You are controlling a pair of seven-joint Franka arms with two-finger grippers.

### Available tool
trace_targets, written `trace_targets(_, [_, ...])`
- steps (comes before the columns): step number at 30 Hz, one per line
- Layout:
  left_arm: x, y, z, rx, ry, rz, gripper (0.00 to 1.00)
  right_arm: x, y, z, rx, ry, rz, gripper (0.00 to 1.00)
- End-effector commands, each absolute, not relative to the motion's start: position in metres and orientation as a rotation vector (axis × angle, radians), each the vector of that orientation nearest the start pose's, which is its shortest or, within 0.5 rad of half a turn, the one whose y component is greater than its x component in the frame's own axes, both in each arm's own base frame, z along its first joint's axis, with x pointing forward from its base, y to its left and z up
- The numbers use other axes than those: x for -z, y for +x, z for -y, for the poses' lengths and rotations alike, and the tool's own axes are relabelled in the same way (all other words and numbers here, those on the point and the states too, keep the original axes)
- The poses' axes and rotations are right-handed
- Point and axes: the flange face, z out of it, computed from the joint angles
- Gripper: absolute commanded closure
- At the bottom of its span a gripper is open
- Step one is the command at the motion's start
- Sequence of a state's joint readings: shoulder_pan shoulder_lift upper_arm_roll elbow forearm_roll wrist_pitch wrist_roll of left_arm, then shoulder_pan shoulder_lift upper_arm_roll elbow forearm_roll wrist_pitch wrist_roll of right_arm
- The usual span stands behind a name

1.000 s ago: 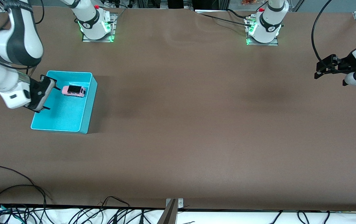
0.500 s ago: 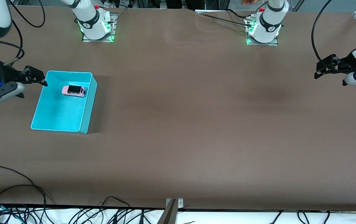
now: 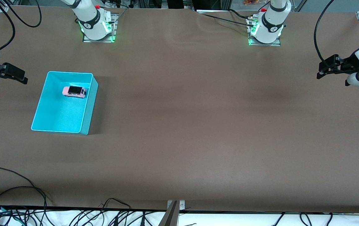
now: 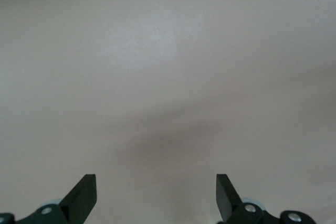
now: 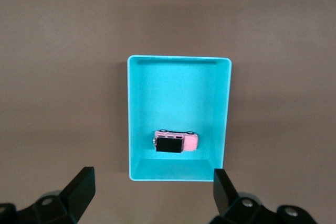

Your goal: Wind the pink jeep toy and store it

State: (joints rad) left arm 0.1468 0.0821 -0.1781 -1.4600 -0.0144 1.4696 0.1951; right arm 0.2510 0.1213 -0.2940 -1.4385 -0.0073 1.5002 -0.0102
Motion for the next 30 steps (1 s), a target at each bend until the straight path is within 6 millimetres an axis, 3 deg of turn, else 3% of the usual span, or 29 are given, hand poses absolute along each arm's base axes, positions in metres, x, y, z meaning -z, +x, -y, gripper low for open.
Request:
trace_targets(1, [-0.628,0.567,0.014,-0.114,-3.168,-0.355,0.00,-0.625,0.575,0.023,-0.117,-3.187,-0.068,0.00])
trace_targets(13, [-0.628,0.566,0.013,-0.124,-3.168,-0.353,0.00,-0.624,0.520,0.028,-0.069,-3.142,-0.048,0.00])
trace_targets(18, [-0.627,0.563,0.014,-0.153,-3.167,-0.358,0.00,-0.628,0.524,0.023,-0.063,-3.146,-0.030,0.00])
trace_targets(24, [-0.627,0.563,0.014,-0.153,-3.167,-0.358,0.00,-0.630,0.542,0.005,-0.046,-3.204,0.027,0.00])
trace_targets(30, [-0.627,0.563,0.012,-0.156,-3.168,-0.356,0.00,-0.627,0.546,0.005,-0.046,-3.206,0.032,0.00])
